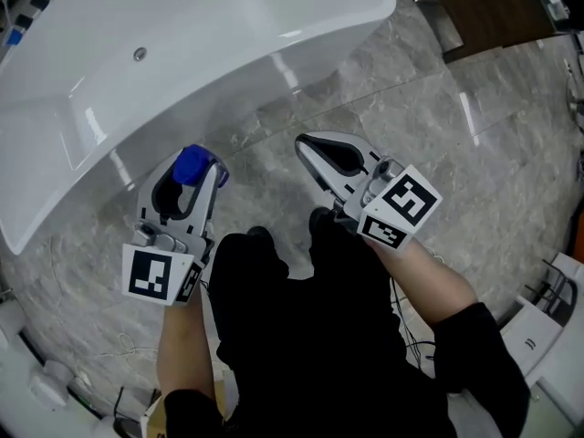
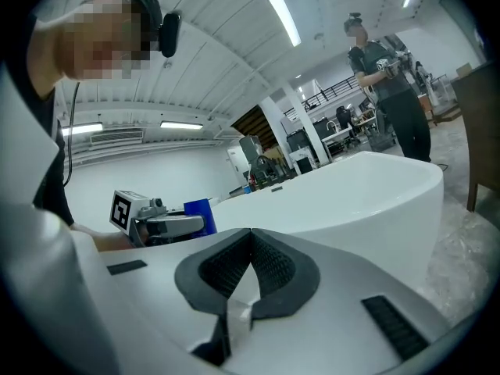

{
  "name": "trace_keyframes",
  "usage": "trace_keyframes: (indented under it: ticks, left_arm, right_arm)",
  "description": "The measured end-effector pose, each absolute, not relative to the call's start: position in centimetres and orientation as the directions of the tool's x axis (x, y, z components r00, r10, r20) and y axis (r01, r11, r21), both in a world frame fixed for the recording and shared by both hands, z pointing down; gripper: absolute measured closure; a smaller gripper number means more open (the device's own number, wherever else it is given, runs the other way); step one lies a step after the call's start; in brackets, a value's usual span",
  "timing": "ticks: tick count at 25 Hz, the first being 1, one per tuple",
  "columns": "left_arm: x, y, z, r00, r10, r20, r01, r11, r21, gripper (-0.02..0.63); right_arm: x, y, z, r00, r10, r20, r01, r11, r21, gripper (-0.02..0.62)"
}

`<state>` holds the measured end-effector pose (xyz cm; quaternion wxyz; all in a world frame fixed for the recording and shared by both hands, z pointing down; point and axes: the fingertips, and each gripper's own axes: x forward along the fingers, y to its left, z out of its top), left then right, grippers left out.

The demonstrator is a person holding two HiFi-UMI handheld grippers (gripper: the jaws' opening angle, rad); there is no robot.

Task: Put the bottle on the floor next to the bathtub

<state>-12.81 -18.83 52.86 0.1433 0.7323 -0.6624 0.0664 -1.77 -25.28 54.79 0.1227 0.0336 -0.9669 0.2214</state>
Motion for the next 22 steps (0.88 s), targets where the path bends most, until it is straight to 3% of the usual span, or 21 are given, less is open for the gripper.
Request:
trace_keyframes:
  ticks: [13, 22]
  left_arm:
    - [-16.4, -24.5, 73.2, 0.155, -0.955, 0.252, -0.986, -0.134, 0.101, 0.443]
    - [-15.4, -24.4, 81.7, 0.229, -0.935, 0.269, -0.972, -0.206, 0.111, 0.443]
  right_arm:
    - [-6.2, -30.4, 72.8, -0.976, -0.015, 0.219, -0.099, 0.921, -0.378, 0.568]
    - [-7.5, -29.0, 81.2, -0.965, 0.008, 0.261, -0.095, 0.921, -0.379, 0.568]
